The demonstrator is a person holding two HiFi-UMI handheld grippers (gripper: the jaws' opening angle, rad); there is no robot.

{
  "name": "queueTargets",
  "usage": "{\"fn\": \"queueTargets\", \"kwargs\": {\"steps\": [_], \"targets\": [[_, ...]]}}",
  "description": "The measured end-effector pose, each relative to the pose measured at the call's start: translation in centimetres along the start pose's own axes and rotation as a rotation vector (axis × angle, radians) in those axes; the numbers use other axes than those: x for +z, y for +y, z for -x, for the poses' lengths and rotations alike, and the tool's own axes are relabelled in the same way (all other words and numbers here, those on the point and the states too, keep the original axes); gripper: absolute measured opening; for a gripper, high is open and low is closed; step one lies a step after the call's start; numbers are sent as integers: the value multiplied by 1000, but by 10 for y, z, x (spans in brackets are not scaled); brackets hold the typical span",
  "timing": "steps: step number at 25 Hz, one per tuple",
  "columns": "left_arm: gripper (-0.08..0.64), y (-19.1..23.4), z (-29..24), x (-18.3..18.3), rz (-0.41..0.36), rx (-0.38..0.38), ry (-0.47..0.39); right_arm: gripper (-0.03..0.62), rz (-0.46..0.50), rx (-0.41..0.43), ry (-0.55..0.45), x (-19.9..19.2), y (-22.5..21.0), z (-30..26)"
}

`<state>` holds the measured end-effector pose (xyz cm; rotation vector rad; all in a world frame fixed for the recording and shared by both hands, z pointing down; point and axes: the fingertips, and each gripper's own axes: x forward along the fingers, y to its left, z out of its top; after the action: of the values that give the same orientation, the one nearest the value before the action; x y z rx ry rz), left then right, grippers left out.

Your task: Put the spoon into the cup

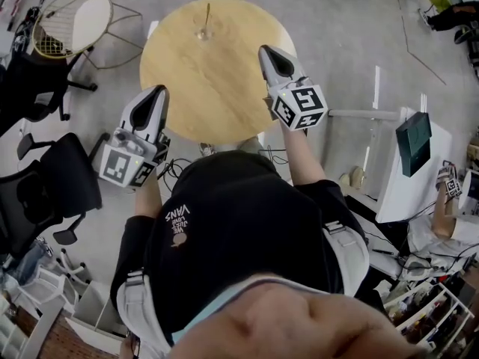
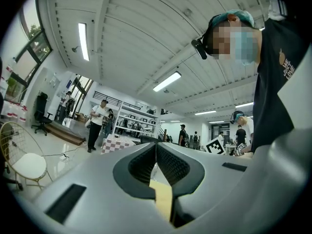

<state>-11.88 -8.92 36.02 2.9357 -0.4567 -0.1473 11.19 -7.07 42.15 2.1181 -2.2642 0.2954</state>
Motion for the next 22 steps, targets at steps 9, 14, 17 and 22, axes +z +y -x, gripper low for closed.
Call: {"fn": "queueTargets", "kwargs": {"steps": [9,14,17,22], "targets": [[5,-1,-12,-8,22,-23,11,-3,-28,-3,7,-5,6,20],[5,-2,-18,-12,30,-28,15,-3,-32,-1,23,-14,7,29],[5,-4,-23,-15,34,-26,16,-3,-45,3,35,-21,5,35],[5,-6,-28,-20,43,-13,21,-3,-54,26,55,-26,5,43]]}}
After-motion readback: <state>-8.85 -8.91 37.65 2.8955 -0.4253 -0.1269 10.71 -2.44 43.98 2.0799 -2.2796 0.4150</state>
